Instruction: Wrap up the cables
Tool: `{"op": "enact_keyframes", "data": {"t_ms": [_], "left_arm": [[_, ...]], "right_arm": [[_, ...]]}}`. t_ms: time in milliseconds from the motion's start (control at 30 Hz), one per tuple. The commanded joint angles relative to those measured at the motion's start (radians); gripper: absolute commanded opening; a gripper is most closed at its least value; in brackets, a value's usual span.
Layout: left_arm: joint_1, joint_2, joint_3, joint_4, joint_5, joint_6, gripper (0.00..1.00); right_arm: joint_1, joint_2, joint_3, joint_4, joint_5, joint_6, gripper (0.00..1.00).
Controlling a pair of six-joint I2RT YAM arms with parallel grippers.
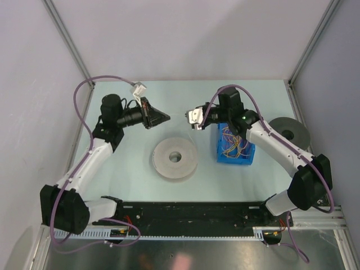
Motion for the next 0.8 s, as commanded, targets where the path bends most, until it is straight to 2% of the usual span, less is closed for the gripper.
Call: {"op": "enact_keyframes", "data": {"t_ms": [0,100,267,467,500,600,733,767], "left_arm": [[-0.02,-0.079,-0.077,0.325,-0.217,-0.271,0.0],[-0.021,-0.095,-0.121,0.405,-0.308,-0.345,0.0],[-0.023,-0.1,-0.183,0.541,-0.374,-0.492,0.0],[-0.03,-0.101,-0.205,0.589,-0.414,-0.562,0.0],[-0.031,-0.102,-0.207,0.59,-0.416,-0.563,0.0],[-0.033,-0.108,-0.208,0.591,-0.409,-0.544,0.0],[-0.034,-0.126,-0.225,0.588,-0.406,-0.514,0.0],[-0.034,-0.128,-0.229,0.584,-0.408,-0.509,0.0]], "right_arm": [[0.035,0.008,-0.002,-0.001,-0.03,0.14,0.0],[0.062,0.012,-0.003,-0.002,-0.032,0.183,0.0],[0.097,0.029,-0.002,-0.02,-0.027,0.213,0.0],[0.123,0.049,-0.002,0.006,-0.009,0.257,0.0],[0.127,0.051,-0.003,0.009,-0.005,0.261,0.03],[0.125,0.045,-0.003,0.034,0.022,0.305,0.2],[0.074,0.017,-0.003,0.086,0.063,0.403,0.59],[0.06,0.006,-0.003,0.103,0.077,0.433,0.65]]}}
